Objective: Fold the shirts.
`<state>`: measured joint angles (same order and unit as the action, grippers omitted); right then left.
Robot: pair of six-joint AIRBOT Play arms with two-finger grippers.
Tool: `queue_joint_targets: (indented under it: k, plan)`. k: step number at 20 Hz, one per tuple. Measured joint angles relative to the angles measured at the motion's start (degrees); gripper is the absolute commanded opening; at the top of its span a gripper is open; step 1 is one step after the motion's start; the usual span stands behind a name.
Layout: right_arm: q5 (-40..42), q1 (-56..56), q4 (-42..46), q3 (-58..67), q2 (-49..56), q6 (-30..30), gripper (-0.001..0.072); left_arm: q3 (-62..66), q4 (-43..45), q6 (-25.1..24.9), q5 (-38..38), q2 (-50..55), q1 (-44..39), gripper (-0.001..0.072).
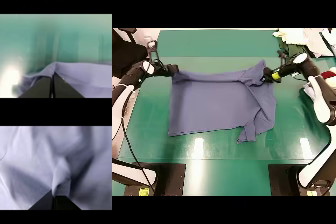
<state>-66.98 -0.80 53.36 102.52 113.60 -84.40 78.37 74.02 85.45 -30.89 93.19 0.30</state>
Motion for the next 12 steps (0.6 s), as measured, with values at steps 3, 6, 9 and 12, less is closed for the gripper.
queue_joint_targets:
  k: [3,6,9,12]
  plan:
    - [2.62,1.66,0.61,-1.57,-0.02,-2.32,0.0037,-1.22,1.79,-1.55,-5.16,0.81,-1.07,0.0027]
    - [2.25,1.55,0.46,-1.36,-0.33,-4.00,0.0402,-1.88,4.68,-1.40,-10.56,1.14,-0.76,0.0620]
    - [-0.61,-1.44,0.81,-2.32,-4.48,-3.43,0.0520,-1.44,6.12,-0.63,-17.07,-1.01,2.58,0.0620]
    - [-1.77,-5.84,0.72,-8.55,-12.63,-1.79,0.0520,-1.33,5.25,-0.44,-20.92,-6.19,8.35,0.0620]
